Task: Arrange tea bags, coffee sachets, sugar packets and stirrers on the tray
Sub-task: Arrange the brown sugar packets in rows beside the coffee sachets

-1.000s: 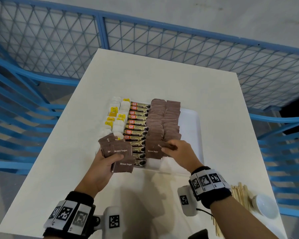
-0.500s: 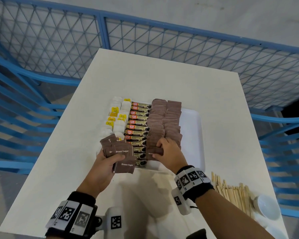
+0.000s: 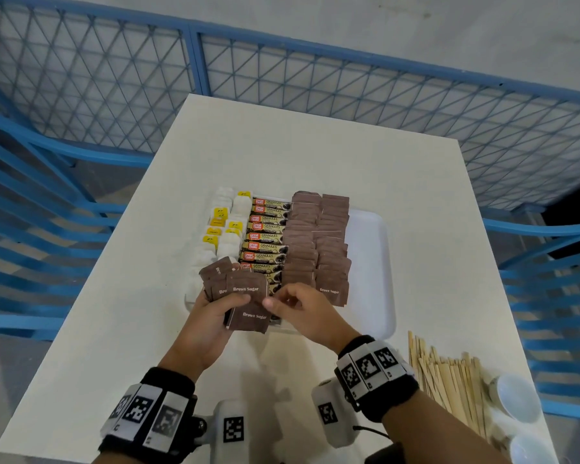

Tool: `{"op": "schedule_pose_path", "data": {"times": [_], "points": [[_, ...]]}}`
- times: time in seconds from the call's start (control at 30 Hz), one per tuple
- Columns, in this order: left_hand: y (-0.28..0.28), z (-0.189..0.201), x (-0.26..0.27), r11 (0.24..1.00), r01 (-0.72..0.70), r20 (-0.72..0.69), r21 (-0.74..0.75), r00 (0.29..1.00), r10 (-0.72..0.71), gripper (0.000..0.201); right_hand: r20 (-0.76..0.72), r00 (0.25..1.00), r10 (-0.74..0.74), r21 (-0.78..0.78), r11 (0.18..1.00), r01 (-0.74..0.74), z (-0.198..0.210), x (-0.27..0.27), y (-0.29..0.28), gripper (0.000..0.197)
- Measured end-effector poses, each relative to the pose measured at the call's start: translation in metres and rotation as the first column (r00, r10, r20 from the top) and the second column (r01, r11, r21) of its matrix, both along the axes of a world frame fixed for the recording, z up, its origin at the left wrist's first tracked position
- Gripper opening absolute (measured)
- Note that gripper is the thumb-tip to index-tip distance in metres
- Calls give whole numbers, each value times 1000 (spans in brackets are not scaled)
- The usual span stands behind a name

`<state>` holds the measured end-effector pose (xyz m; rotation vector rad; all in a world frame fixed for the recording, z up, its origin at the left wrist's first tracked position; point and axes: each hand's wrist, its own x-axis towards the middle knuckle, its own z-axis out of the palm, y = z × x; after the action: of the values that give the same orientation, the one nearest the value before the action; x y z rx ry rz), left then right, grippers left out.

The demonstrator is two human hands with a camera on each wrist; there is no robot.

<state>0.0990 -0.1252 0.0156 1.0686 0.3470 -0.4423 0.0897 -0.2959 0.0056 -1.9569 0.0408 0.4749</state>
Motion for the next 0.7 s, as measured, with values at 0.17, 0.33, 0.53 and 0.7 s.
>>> {"op": "schedule_pose_path", "data": {"times": [0.17, 0.33, 0.53, 0.7], "points": [[-2, 2, -2, 1000, -6, 1, -2, 1000, 6, 39, -89, 995, -50, 233, 970, 69, -8, -9, 3, 16], [0, -1, -4, 996, -90, -39, -8, 995, 90, 37, -104, 994, -39, 219, 974, 61, -9, -15, -4, 15], [6, -5, -4, 993, -118, -76, -8, 990, 117, 35, -82, 990, -112, 117, 986, 121, -12, -12, -36, 16], [8, -7, -4, 993, -120, -82, -2, 989, 119, 32, 5, 995, -95, -157, 983, 95, -21, -7, -60, 14]]}}
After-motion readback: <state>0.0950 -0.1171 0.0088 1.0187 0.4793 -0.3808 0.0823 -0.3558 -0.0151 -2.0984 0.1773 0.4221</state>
